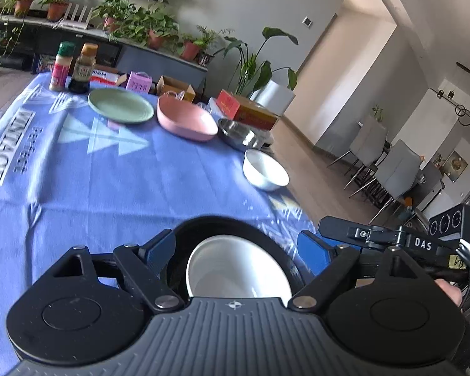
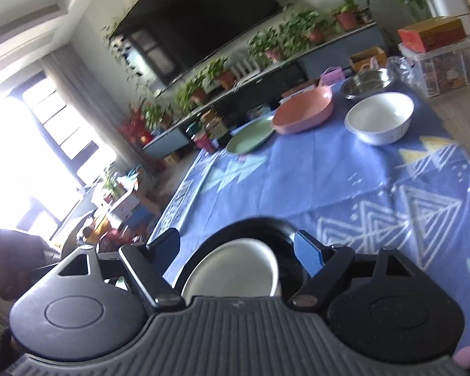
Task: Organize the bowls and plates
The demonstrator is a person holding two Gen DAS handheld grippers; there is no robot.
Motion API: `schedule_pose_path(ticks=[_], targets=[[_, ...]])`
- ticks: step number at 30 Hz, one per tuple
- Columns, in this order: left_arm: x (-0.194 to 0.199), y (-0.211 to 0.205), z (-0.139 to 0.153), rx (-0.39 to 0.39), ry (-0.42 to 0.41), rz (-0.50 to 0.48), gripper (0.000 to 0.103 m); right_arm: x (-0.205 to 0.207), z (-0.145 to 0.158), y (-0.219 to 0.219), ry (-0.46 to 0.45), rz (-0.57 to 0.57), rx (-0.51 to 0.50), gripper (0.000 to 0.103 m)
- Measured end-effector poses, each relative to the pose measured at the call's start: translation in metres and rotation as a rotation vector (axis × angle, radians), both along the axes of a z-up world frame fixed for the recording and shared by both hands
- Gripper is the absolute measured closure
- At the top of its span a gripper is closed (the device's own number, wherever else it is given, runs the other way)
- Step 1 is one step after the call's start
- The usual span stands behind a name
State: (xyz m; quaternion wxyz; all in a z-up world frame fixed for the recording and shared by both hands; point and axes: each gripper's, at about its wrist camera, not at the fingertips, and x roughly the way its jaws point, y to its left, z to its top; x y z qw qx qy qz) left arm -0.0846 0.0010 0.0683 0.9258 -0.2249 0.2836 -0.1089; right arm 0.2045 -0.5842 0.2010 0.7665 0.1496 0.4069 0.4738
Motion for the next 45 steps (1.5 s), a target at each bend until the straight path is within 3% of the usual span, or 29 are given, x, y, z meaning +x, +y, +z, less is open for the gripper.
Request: schedule_pose_path(ticks=[7,15,20,24,30,33,41,45], targets=[[0.027,-0.009,0.030,0.037,-0.031,-0.009,0.017,0.028,0.003,-0.016,0.015,-0.081,0.043,0.000],[0.073,-0.034,0.070,0.137,-0.054,-0.035,0.011,0.069,0.010,-0.037,0.048,-0.180,0.116,0.000],[0.111,-0.050,0.078,0.169,-0.050,-0.028,0.008,0.099,0.014,-0.042,0.072,-0.222,0.167,0.000],[0.150,-0.065,0.071,0.170,-0.014,-0.039,0.008,0.125,0.010,-0.043,0.091,-0.238,0.176,0.000],[0.213,-0.102,0.044,0.304,0.083,-0.054,0.007,0.156,-0.025,-0.052,0.207,-0.247,0.241,0.000],[0.236,-0.117,0.028,0.337,0.116,-0.070,0.007,0.168,-0.035,-0.055,0.221,-0.272,0.220,0.000],[0.276,-0.124,-0.001,0.344,0.179,-0.046,0.008,0.192,-0.050,-0.062,0.304,-0.304,0.211,0.000],[0.287,-0.116,-0.012,0.292,0.214,0.003,0.014,0.199,-0.062,-0.055,0.351,-0.331,0.186,0.001]])
